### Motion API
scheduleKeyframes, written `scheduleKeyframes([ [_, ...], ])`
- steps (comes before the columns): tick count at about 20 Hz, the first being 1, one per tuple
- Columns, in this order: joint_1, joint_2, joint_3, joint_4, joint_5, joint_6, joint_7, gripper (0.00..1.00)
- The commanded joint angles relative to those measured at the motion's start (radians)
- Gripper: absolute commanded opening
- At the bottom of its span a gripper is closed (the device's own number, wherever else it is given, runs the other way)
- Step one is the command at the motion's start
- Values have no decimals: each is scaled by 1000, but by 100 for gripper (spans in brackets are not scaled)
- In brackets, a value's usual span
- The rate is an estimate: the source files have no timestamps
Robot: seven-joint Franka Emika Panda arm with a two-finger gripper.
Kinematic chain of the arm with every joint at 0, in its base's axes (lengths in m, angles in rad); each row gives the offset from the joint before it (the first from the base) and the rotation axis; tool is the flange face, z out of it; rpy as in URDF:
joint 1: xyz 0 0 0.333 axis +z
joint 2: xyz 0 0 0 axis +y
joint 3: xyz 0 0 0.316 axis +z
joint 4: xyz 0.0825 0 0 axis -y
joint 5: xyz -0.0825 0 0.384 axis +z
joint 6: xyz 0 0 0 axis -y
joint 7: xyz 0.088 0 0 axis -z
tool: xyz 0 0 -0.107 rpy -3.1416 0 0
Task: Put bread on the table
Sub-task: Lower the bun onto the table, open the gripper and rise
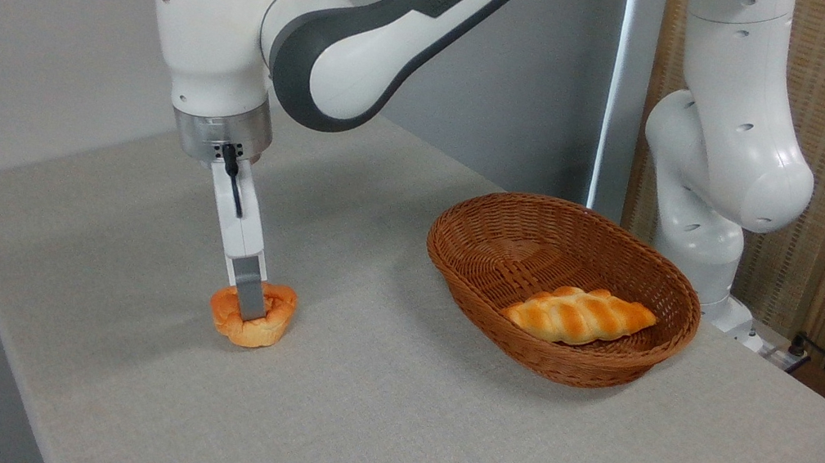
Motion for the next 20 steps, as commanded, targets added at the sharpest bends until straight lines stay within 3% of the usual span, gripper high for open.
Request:
scheduleKeyframes([
  [1, -3, -16, 3, 2, 13, -5, -12, 100],
  [9, 0, -49, 17, 42, -1, -26, -41, 100],
  [12, 10, -75, 23, 85, 1, -80, -110, 100],
  [17, 15, -111, 89, 172, 1, -205, -123, 100],
  [20, 63, -118, 86, 209, -1, -262, -150, 100],
])
